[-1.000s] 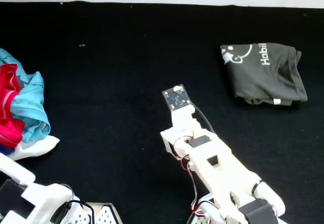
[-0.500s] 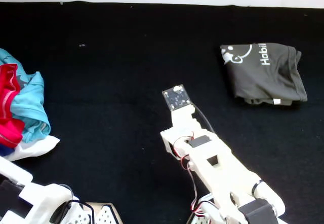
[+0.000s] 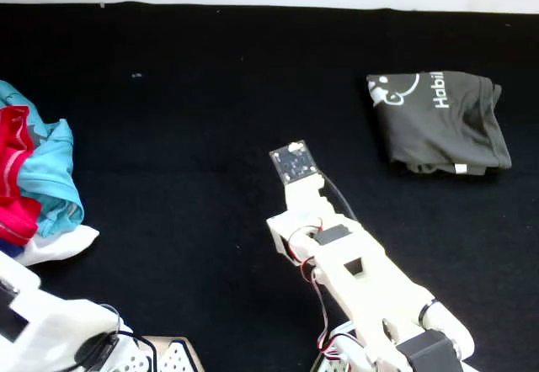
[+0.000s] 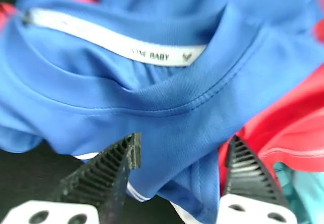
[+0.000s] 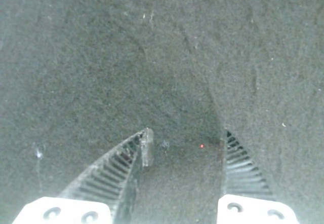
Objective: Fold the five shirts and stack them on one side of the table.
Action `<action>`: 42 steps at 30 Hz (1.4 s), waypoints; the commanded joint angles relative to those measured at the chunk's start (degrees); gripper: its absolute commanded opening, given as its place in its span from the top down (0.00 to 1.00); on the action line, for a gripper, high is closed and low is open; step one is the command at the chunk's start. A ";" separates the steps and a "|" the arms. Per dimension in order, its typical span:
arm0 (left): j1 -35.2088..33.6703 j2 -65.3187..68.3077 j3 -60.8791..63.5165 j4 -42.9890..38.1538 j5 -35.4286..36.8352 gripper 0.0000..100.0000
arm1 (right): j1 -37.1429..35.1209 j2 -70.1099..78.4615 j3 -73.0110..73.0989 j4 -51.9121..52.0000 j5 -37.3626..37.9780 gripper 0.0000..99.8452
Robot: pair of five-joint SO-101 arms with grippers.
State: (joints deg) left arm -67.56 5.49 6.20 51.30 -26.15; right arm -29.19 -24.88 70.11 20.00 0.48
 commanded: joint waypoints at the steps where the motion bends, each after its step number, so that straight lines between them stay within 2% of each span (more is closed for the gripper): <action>1: 0.84 3.47 -4.70 -0.70 -0.44 0.78 | -0.48 0.04 -1.27 -1.01 -0.44 0.79; 8: 0.57 8.22 -8.92 0.00 -0.35 0.80 | -0.48 0.04 -0.84 -3.30 -0.44 0.79; 13: 1.54 5.14 -13.32 5.01 -0.26 1.00 | -0.48 0.04 -0.92 -3.30 -0.44 0.79; 22: 8.22 -4.70 -26.42 17.76 0.35 0.99 | -0.48 0.13 -0.92 -3.30 -0.44 0.79; 26: 14.37 -10.24 -31.87 24.88 3.60 0.99 | -0.48 0.13 -0.92 -3.30 -0.44 0.79; 31: 26.07 -17.27 -35.65 30.77 4.22 0.99 | -0.48 0.13 -0.92 -3.30 -0.44 0.79; 42: 50.42 -31.52 -36.70 32.88 4.31 0.99 | -0.48 0.13 -0.92 -3.30 -0.44 0.79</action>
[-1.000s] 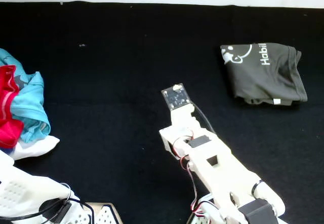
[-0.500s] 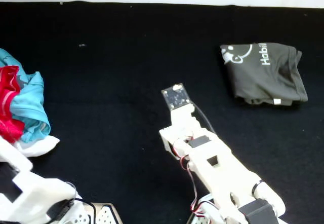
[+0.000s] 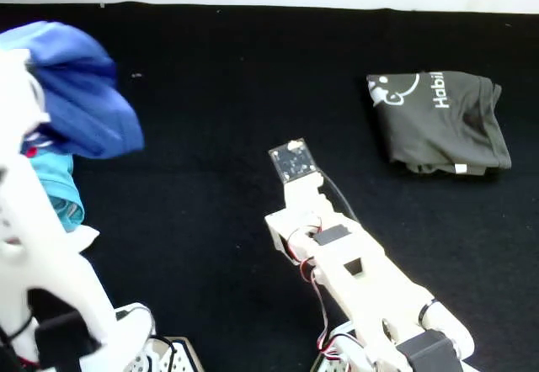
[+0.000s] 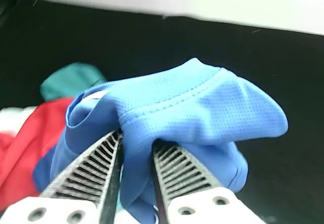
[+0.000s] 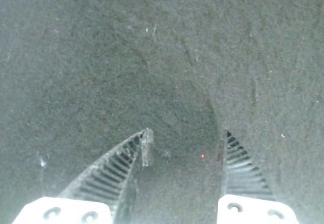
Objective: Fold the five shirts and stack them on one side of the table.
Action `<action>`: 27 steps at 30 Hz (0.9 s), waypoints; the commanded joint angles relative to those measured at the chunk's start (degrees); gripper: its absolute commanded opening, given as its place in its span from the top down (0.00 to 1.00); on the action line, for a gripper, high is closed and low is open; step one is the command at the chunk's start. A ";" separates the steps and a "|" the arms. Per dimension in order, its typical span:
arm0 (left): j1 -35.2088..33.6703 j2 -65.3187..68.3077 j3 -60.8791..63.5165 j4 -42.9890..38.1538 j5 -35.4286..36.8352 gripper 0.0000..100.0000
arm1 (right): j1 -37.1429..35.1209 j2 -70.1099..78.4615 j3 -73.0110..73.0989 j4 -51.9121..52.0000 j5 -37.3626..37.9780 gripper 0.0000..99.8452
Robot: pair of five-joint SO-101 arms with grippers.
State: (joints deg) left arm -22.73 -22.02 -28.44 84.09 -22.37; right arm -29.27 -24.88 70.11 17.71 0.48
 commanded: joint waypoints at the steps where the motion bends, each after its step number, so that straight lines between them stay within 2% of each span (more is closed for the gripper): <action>1: 7.69 -4.97 -1.89 0.18 1.23 0.99 | -0.40 0.13 -0.92 -1.01 -0.44 0.79; 5: 14.73 -6.11 -1.63 3.52 9.93 0.99 | -0.40 0.13 -0.92 -1.01 -0.44 0.79; 8: 17.19 -3.74 3.82 5.45 12.40 0.93 | -0.40 0.13 -0.92 -1.01 -0.44 0.79; 13: 17.19 2.59 21.76 5.01 15.38 0.80 | -0.40 0.13 -0.92 -1.01 -0.44 0.79; 17: 16.75 10.15 32.84 5.19 15.12 0.78 | -0.31 0.13 -0.92 -1.01 -0.44 0.79; 23: 10.68 17.45 34.77 5.45 15.12 0.78 | -0.31 0.13 -0.92 -1.01 -0.44 0.79; 27: 11.38 20.35 35.38 5.45 15.12 0.78 | -0.13 0.13 -1.01 -1.01 -0.79 0.79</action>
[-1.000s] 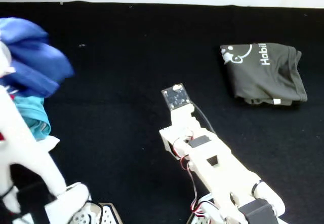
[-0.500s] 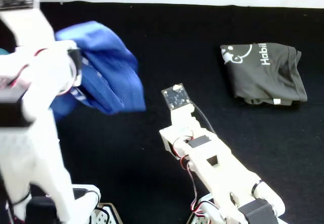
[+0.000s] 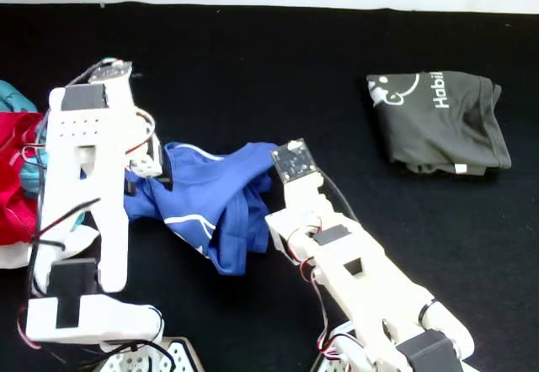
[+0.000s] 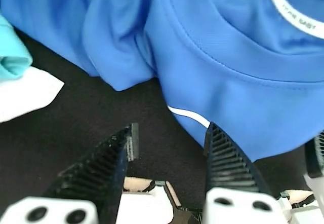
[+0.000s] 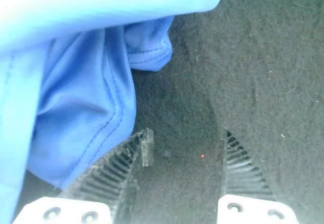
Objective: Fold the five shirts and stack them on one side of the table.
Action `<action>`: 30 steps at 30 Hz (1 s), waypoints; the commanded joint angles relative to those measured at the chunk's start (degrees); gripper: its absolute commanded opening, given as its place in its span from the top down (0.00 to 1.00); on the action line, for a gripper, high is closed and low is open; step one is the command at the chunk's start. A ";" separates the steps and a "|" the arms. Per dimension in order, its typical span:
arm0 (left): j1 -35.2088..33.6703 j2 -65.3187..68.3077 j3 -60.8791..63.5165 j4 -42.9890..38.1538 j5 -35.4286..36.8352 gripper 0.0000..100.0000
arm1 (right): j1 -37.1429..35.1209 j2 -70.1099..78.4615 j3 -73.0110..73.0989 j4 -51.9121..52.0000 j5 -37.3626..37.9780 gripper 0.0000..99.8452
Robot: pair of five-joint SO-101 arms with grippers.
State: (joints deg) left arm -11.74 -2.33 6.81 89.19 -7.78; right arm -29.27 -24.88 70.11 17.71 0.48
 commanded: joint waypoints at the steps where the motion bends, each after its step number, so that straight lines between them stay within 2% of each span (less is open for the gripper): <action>1: 1.10 1.36 0.13 0.26 0.53 0.78 | -0.04 0.13 -1.10 -1.01 -0.79 0.79; 6: 1.45 6.46 -0.48 -1.41 0.44 0.78 | 1.01 0.13 -1.10 -1.01 -0.88 0.79; 15: -12.35 14.11 -0.48 -13.19 0.44 0.78 | 0.92 0.13 -1.19 -1.01 -0.88 0.79; 19: -17.19 13.93 -0.48 -13.10 0.00 0.78 | 0.92 0.13 -1.19 -1.01 -0.88 0.79; 25: -22.29 13.85 0.04 -13.54 -8.70 0.78 | 0.92 0.13 -1.19 -1.01 -0.88 0.79; 30: -21.49 13.93 0.13 -13.54 -9.67 0.78 | 0.92 0.13 -1.19 -1.01 -0.88 0.79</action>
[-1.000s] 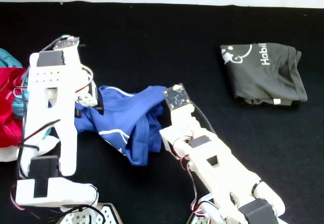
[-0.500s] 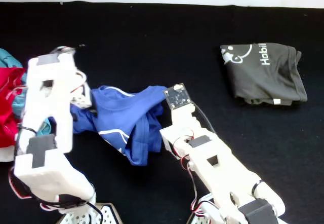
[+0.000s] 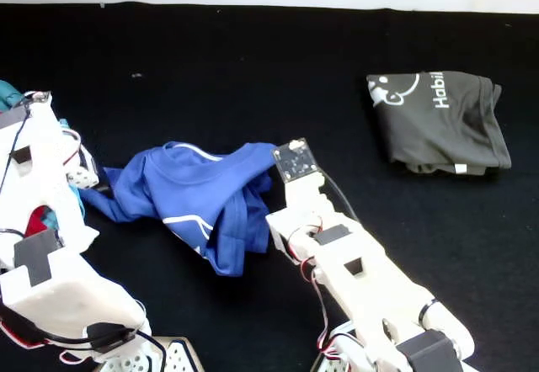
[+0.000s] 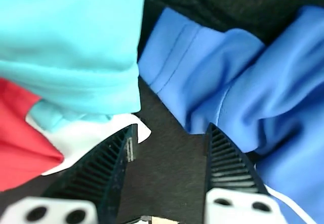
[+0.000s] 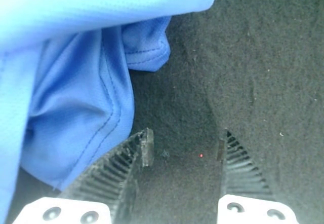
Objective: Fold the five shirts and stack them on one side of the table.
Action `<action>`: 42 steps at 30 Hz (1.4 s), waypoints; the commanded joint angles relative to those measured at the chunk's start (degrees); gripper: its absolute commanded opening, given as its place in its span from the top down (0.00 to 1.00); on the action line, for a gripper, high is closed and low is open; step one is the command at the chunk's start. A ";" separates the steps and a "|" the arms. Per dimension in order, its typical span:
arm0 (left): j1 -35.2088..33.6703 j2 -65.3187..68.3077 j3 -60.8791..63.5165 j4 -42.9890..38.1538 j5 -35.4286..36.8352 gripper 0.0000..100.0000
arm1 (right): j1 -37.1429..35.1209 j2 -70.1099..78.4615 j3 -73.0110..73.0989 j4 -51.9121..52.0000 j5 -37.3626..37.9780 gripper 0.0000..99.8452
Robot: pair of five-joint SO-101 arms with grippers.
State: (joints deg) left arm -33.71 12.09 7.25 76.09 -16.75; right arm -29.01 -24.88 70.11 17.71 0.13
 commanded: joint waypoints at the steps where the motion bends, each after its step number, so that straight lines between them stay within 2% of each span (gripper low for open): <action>1: 1.19 -0.48 -0.31 -0.44 -0.70 0.78 | 0.66 0.13 -1.19 -1.01 -0.53 0.79; 4: 4.53 -0.48 -0.31 0.00 -0.70 0.82 | 0.66 0.13 -1.19 -1.01 -0.53 0.79; 7: 9.10 -0.57 -0.48 0.00 -0.53 0.99 | 0.66 0.13 -1.19 -1.01 -0.53 0.79; 14: 17.63 -1.10 -2.42 0.18 -0.44 0.99 | 0.66 0.13 -1.19 -1.10 -0.53 0.79; 17: 19.03 -1.19 -7.08 3.69 -0.44 0.99 | 0.66 0.13 -1.19 -1.10 -0.53 0.79; 21: 17.10 -1.10 -12.88 7.82 -0.44 0.99 | 0.66 0.13 -1.27 -1.10 -0.53 0.79; 26: 9.01 -0.48 -13.23 8.09 -0.70 0.98 | 0.66 0.13 -1.27 -1.10 -0.53 0.79; 31: 2.51 1.98 -13.49 4.31 -0.70 0.80 | 0.66 0.13 -1.27 -1.10 -0.53 0.79; 33: 1.54 4.62 -13.67 2.81 -0.53 0.76 | 0.57 0.13 -1.27 -1.10 -0.53 0.79; 42: 1.71 12.53 -13.67 -1.41 -0.44 0.78 | 0.57 0.13 -1.27 -1.10 -0.53 0.79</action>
State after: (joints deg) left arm -31.96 24.40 -4.35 75.74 -16.84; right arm -29.01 -24.88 70.11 17.71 0.13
